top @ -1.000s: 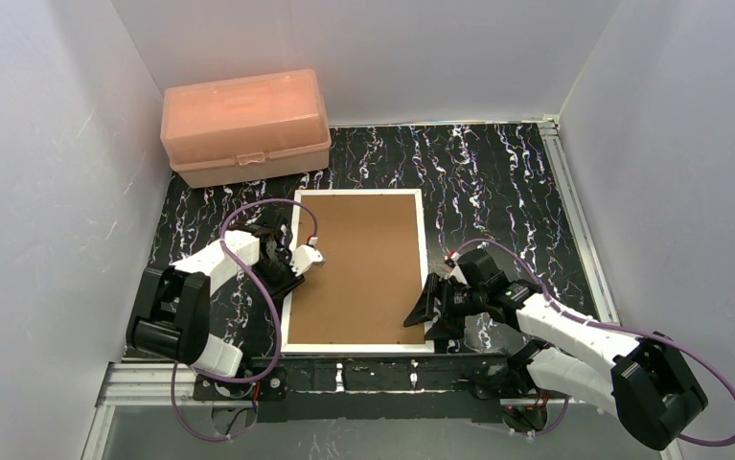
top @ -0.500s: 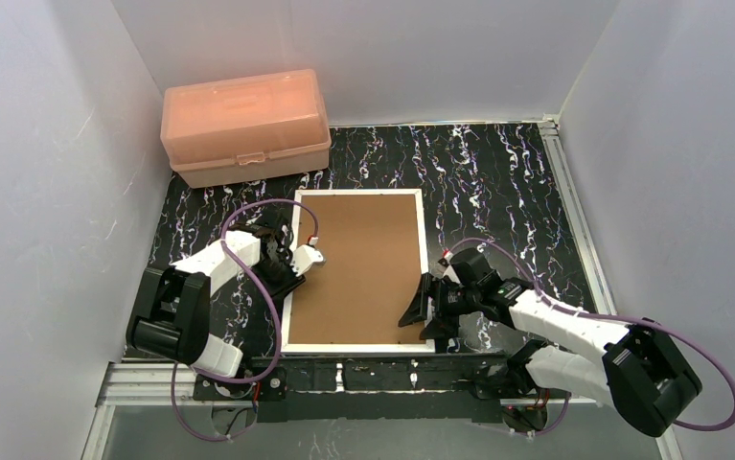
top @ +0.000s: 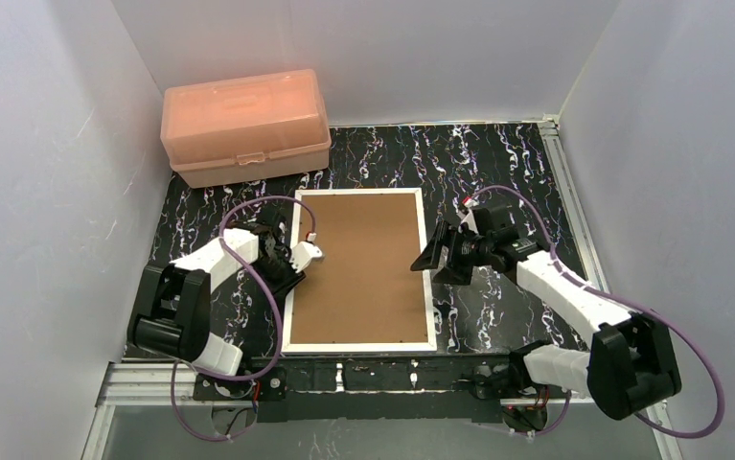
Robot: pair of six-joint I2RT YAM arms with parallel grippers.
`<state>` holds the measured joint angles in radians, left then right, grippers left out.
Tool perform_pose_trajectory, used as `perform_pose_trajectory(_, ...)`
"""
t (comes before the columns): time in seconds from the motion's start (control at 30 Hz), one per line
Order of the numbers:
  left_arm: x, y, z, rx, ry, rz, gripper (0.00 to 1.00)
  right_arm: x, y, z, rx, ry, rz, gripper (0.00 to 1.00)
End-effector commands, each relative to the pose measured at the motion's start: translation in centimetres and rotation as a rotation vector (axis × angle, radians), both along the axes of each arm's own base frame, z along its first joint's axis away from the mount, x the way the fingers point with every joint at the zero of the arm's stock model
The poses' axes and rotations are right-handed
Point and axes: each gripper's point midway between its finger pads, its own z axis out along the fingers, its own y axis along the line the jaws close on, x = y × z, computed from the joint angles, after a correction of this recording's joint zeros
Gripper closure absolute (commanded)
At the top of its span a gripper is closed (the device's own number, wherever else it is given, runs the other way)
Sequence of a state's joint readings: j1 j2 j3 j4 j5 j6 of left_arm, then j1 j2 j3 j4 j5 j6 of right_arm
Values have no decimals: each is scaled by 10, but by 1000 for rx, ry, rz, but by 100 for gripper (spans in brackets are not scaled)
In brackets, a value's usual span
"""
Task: Put the photo into the frame
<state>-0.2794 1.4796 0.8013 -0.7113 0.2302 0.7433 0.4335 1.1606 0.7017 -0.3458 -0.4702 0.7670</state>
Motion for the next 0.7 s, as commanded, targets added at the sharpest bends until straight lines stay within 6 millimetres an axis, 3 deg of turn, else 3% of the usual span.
perform_pose_trajectory(0.0, 15, -9, 3, -73, -15, 26, 72, 8, -2, -11, -43, -16, 68, 17)
perform_pose_trajectory(0.17, 38, -7, 6, -72, -44, 70, 72, 28, 8, -16, -36, -34, 83, 17)
perform_pose_trajectory(0.43, 68, -9, -5, -55, -63, 121, 72, 66, 14, -19, 2, -67, 49, 17)
perform_pose_trajectory(0.67, 82, -9, -9, -43, -72, 133, 72, 81, 19, -33, 18, -52, 50, 18)
